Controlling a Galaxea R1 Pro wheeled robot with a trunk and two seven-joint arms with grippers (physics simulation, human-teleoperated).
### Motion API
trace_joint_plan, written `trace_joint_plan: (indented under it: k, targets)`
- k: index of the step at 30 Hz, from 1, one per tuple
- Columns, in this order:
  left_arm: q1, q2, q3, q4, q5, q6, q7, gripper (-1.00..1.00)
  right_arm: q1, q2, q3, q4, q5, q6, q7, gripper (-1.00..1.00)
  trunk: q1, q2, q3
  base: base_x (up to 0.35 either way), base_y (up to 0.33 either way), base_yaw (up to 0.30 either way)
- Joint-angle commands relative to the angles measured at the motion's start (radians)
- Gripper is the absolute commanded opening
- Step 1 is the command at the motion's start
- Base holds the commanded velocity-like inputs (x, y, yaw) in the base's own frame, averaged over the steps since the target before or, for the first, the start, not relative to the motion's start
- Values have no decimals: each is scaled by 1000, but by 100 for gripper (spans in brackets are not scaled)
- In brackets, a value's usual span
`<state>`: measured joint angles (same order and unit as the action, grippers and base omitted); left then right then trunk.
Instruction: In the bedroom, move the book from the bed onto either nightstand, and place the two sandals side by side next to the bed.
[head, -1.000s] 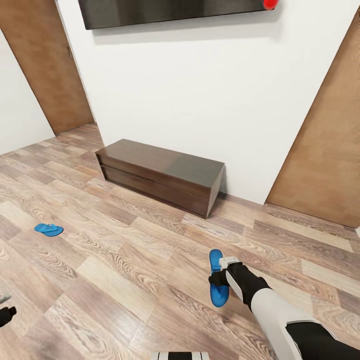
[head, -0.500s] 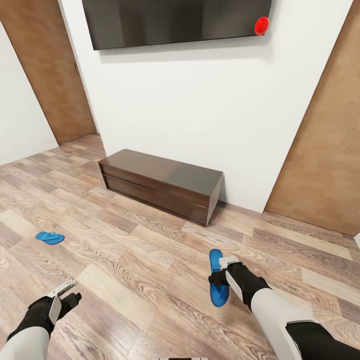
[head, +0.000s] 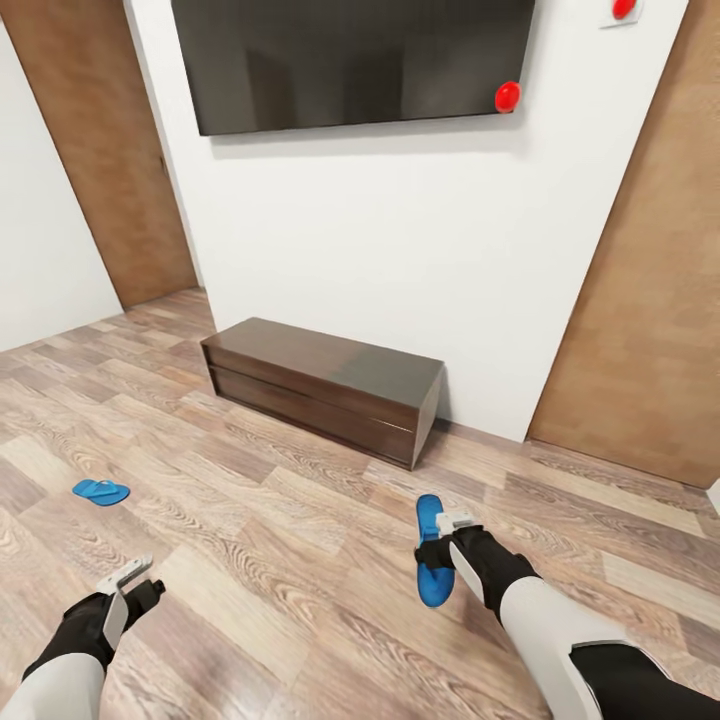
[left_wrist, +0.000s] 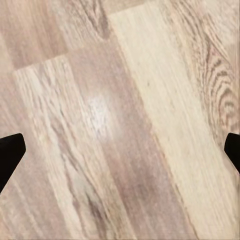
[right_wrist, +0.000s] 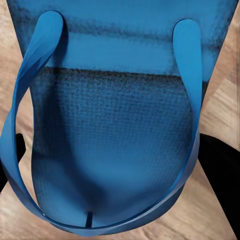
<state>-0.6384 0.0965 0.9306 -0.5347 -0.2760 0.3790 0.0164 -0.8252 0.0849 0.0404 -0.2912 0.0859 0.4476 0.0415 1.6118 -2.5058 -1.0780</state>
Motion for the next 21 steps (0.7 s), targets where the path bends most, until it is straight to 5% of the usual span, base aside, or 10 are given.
trace_joint_plan:
  k: [1,21]
  targets:
    - [-1,-1,4,-1,-4,-7,1,100,0,0,4,-2,9,6,4,-100,-1,0,3,0,0,0]
    - [-1,-11,4,75,-3,-137,3,100,0,1,3,-1,9,4,6,-100,-10,5,80,0,0,0]
